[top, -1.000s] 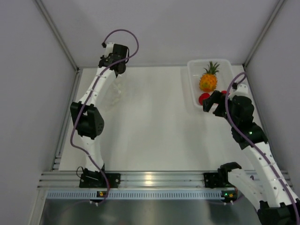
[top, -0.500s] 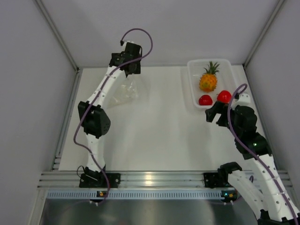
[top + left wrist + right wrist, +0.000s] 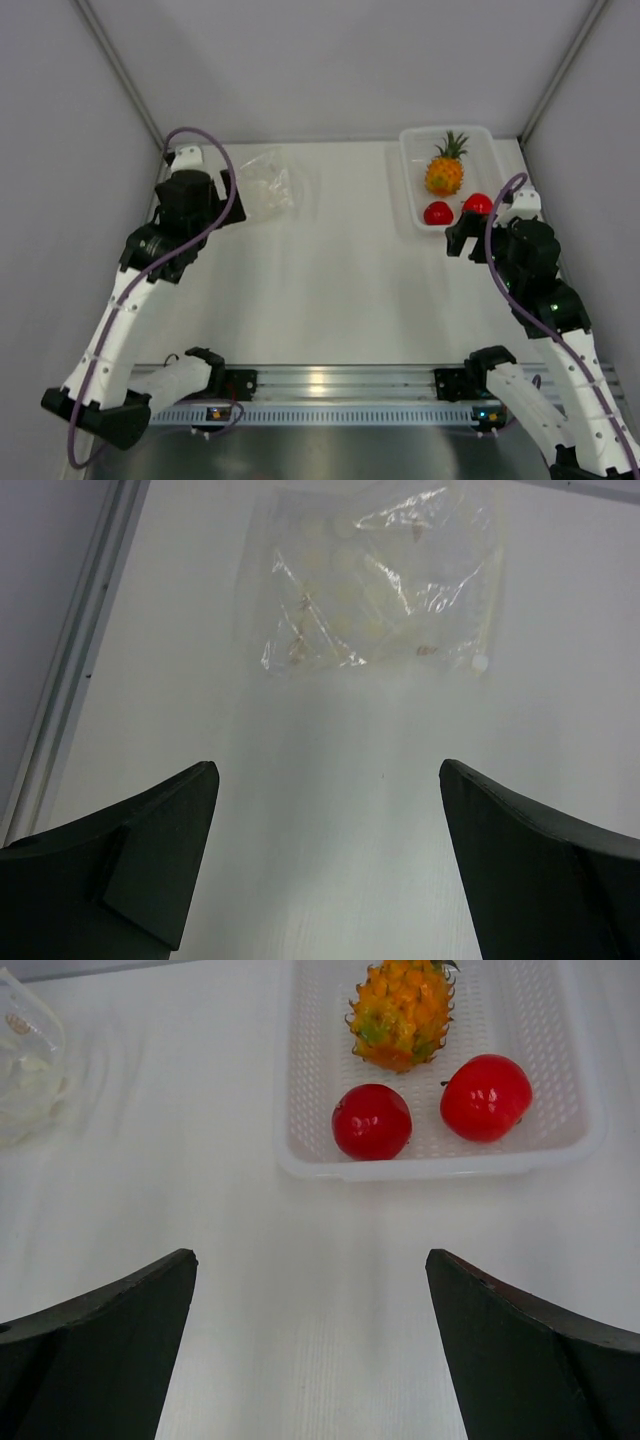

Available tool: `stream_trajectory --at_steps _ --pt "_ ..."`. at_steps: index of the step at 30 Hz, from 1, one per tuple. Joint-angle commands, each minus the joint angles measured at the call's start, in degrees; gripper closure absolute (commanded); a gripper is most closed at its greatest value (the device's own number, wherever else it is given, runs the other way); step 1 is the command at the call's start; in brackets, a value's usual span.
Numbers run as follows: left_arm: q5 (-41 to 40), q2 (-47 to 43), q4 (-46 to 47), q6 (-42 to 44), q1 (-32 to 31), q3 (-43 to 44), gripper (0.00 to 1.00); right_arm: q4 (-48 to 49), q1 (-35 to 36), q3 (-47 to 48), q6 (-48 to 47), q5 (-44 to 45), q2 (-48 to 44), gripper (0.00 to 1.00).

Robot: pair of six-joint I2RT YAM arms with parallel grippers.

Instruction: Open the zip-top bag and remove the fake food

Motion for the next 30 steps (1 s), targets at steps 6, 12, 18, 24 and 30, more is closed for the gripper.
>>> stream_trajectory --at_steps 6,12,18,24,30 --pt "0.01 -23.55 4.61 3.15 0.05 -20.90 0.02 2.29 3.13 -0.53 -3.89 1.05 -1.38 0.01" --pt "6.43 -31.23 11.91 2.98 -0.04 -31.65 0.02 3.87 6.04 -2.64 -3.72 6.15 -0.76 0.01" --pt "3.62 -32.20 11.91 2.63 0.05 -32.96 0.02 5.98 6.13 -5.54 -1.44 6.25 -2.34 0.01" --pt "1.77 -33.33 11.83 2.45 1.72 -33.14 0.02 6.69 6.04 -7.21 -1.26 7.47 -2.60 0.01" --pt "2.73 -34.48 12.09 2.45 1.81 -33.84 0.02 6.25 6.04 -6.16 -1.26 7.56 -3.05 0.01"
